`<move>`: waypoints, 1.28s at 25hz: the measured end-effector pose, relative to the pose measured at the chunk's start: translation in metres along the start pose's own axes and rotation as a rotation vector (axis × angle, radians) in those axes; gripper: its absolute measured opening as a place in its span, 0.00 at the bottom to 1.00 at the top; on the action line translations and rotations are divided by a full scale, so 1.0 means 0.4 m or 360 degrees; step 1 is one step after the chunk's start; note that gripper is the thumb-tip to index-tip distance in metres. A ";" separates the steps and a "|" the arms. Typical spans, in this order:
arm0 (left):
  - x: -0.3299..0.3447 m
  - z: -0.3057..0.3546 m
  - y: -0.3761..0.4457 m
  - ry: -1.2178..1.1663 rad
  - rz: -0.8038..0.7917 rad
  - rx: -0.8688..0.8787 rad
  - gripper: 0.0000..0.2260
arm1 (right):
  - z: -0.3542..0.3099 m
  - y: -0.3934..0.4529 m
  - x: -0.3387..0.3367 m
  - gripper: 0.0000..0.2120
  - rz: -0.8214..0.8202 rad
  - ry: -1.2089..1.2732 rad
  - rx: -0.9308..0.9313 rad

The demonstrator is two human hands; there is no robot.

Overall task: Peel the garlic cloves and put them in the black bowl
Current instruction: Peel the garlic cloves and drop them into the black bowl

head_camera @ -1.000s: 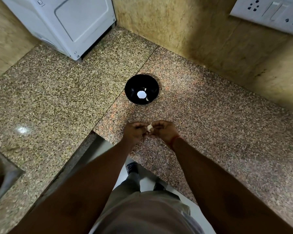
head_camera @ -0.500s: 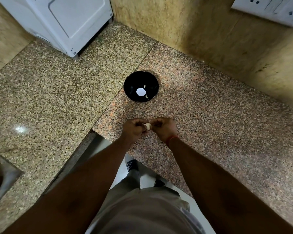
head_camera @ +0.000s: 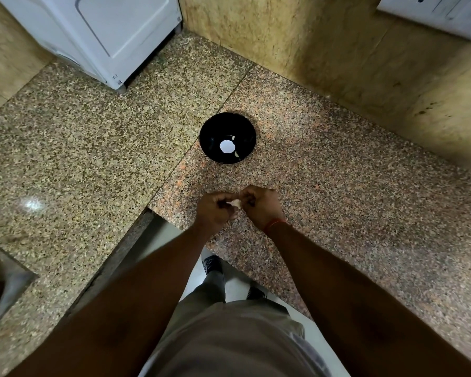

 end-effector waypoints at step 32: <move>-0.008 0.008 -0.012 -0.0331 0.0021 -0.0090 0.12 | 0.022 -0.002 0.016 0.14 -0.0142 0.1061 0.0795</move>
Point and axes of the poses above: each hand's wrist, its own y-axis towards the middle knuckle, its own x-axis out of the palm, z = x × y, the point moved 3 cm from there along y, towards the middle knuckle, and after that the axes turned 11 degrees about y, right-handed, at the moved point
